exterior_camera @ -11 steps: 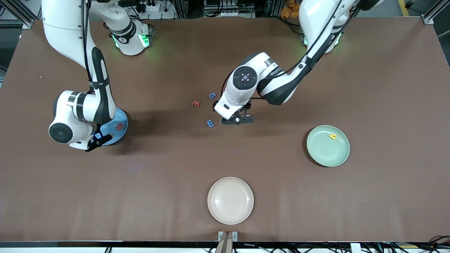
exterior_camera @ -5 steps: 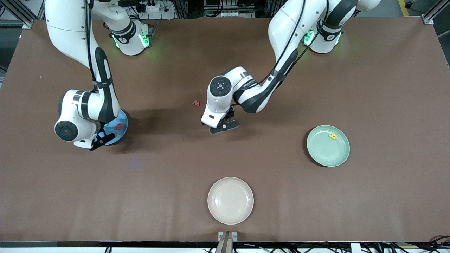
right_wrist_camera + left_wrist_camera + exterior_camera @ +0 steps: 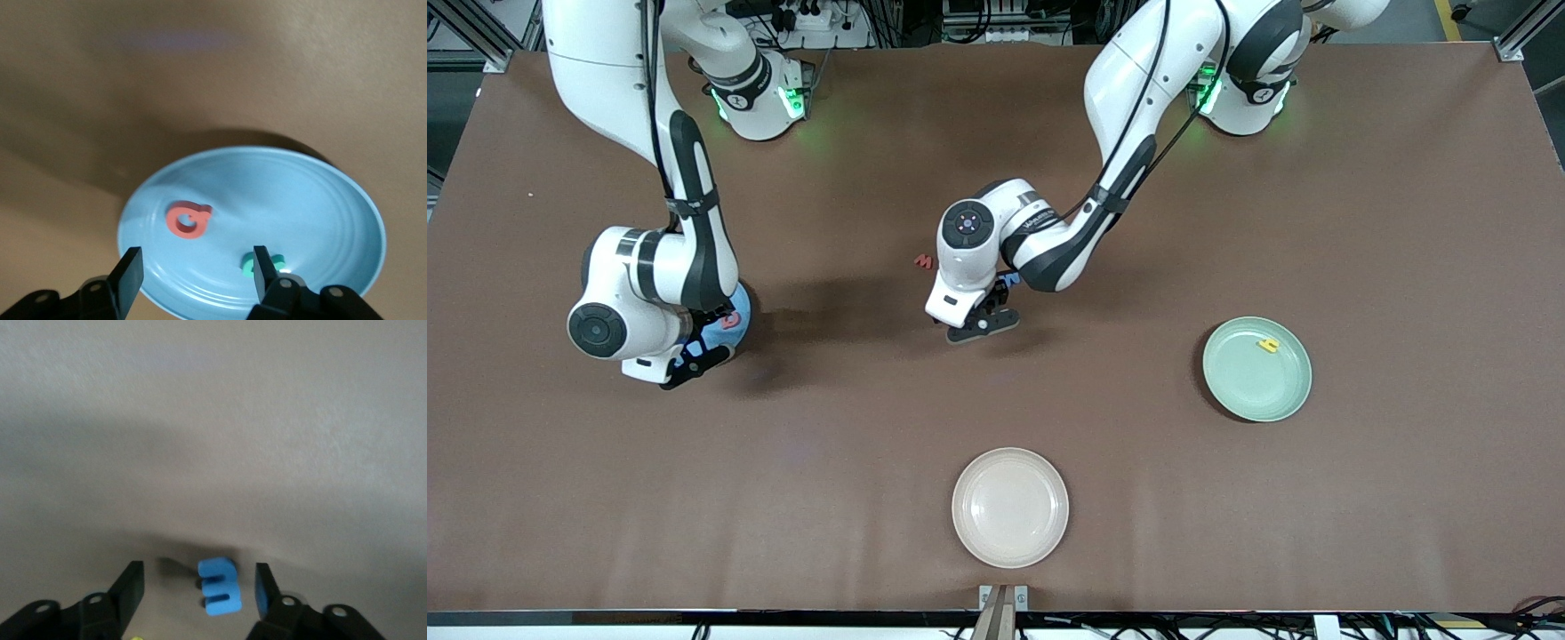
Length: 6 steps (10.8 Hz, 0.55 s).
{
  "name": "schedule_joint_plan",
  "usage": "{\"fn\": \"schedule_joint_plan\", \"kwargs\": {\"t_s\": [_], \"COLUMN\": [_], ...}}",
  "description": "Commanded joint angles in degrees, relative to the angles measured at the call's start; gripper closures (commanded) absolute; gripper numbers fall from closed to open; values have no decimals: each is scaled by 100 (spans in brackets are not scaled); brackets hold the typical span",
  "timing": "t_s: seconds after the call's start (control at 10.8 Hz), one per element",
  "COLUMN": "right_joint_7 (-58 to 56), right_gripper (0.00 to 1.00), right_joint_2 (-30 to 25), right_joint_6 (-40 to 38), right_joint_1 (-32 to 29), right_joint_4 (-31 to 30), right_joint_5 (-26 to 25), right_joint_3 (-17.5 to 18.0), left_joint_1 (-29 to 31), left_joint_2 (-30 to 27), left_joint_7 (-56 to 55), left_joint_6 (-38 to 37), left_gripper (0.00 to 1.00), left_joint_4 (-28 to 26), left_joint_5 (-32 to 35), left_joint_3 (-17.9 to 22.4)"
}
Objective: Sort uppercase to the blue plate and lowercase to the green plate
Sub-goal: 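Grasp the blue letter m with the left gripper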
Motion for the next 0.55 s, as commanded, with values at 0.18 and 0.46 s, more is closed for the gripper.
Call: {"fn": "schedule_joint_plan", "kwargs": {"t_s": [0.18,0.46], "right_joint_7": [196,213], "right_gripper": [22,17], "right_joint_2": [-201,-210], "right_joint_6": [-72,-142], "right_joint_1": [-13,-22], "right_joint_4": [-58,-59], "right_joint_5": [111,454], "right_joint_3": [174,192], "left_joint_1": [-236,-246], "left_joint_2": [280,297], "left_joint_7": [-213,-213], "left_joint_6": [-50,-59], "left_gripper": [36,60], "left_joint_4": [369,361], "left_joint_5": [-83,-83], "left_joint_3": [133,159]}}
